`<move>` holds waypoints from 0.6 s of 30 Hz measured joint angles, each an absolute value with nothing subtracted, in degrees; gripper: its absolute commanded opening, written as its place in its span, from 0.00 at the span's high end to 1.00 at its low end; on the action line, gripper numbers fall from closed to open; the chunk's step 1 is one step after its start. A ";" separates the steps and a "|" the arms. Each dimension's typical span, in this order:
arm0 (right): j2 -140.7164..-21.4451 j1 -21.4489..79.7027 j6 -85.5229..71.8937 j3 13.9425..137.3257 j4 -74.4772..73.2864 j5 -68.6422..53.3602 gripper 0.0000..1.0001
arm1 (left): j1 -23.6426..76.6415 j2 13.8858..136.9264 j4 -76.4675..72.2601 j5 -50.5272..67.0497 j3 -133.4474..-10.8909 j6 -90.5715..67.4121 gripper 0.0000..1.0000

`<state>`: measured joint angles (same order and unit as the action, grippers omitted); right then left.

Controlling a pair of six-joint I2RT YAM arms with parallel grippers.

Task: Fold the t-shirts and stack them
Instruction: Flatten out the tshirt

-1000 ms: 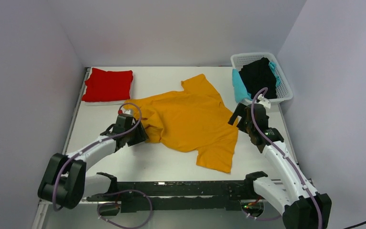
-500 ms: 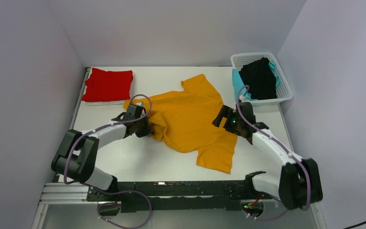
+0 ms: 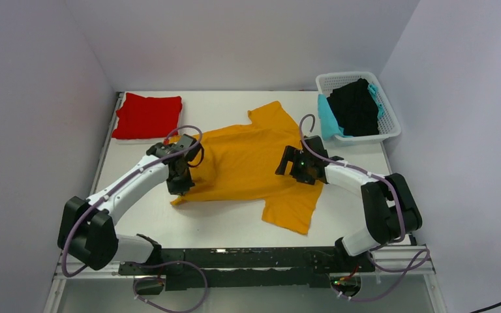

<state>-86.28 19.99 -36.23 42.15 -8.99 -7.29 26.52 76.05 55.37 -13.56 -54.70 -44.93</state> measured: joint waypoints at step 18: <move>-88.73 20.16 -35.90 44.86 -10.02 -6.20 0.00 | 40.49 79.29 64.62 -13.04 -58.50 -46.65 0.01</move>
<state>-88.73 20.16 -35.90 44.86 -10.02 -6.20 40.49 79.29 64.62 -13.04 -58.50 -46.65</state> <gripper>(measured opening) 0.997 0.994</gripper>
